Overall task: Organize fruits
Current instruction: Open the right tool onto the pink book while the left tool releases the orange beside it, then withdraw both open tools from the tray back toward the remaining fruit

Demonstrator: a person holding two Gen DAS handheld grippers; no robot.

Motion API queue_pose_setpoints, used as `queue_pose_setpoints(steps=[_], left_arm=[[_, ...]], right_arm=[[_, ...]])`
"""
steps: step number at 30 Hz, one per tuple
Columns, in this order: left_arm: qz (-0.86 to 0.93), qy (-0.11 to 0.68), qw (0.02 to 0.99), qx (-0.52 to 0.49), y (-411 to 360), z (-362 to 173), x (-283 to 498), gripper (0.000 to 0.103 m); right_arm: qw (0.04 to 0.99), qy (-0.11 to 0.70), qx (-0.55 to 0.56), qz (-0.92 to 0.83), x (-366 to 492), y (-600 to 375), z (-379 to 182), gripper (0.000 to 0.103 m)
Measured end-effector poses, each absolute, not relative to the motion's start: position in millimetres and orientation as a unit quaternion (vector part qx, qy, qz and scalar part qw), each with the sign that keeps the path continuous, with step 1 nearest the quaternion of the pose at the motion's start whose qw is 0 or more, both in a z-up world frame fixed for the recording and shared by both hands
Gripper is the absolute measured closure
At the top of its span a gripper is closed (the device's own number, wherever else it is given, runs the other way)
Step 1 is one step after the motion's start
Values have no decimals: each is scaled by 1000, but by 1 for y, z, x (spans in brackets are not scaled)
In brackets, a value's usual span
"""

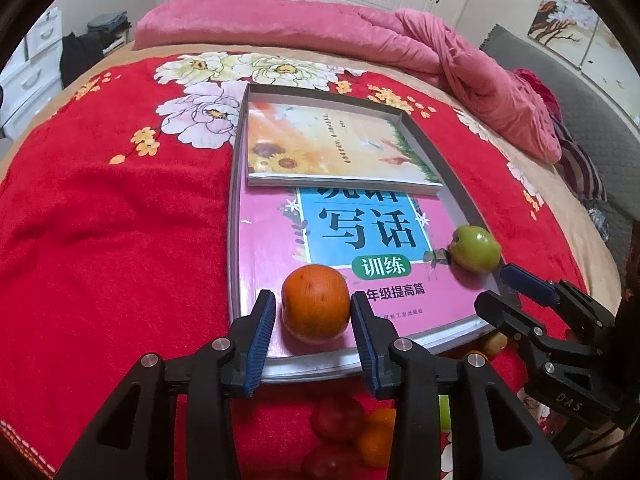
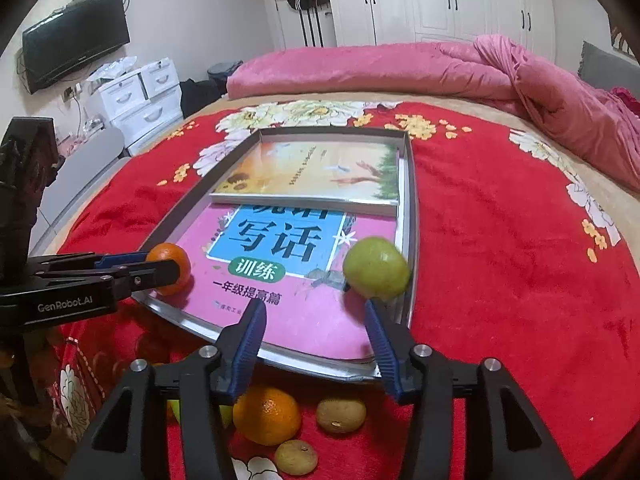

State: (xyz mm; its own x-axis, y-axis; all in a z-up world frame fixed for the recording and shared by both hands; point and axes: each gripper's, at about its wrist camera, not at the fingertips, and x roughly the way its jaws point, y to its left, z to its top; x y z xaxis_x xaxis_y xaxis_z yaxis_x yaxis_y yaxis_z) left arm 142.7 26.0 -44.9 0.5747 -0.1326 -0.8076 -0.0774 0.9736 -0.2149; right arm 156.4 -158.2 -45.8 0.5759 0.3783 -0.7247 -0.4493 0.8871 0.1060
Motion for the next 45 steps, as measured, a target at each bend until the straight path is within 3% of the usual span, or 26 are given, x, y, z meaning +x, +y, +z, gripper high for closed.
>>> queue_pose_setpoints(steps=[5, 18, 21, 34, 45], left_arm=[[-14, 456, 883, -112, 27, -42, 142, 54], [-16, 443, 888, -119, 31, -35, 138, 53], [-17, 438, 891, -121, 31, -33, 136, 43], [-18, 416, 899, -133, 36, -18, 129, 27], [-6, 401, 905, -142, 49, -5, 122, 25]], right_arm=[[890, 389, -44, 235, 153, -159, -42, 45], [895, 378, -37, 234, 149, -165, -36, 40], [896, 375, -36, 234, 149, -166, -34, 38], [903, 360, -33, 233, 146, -169, -27, 30], [912, 347, -20, 219, 147, -179, -19, 22]])
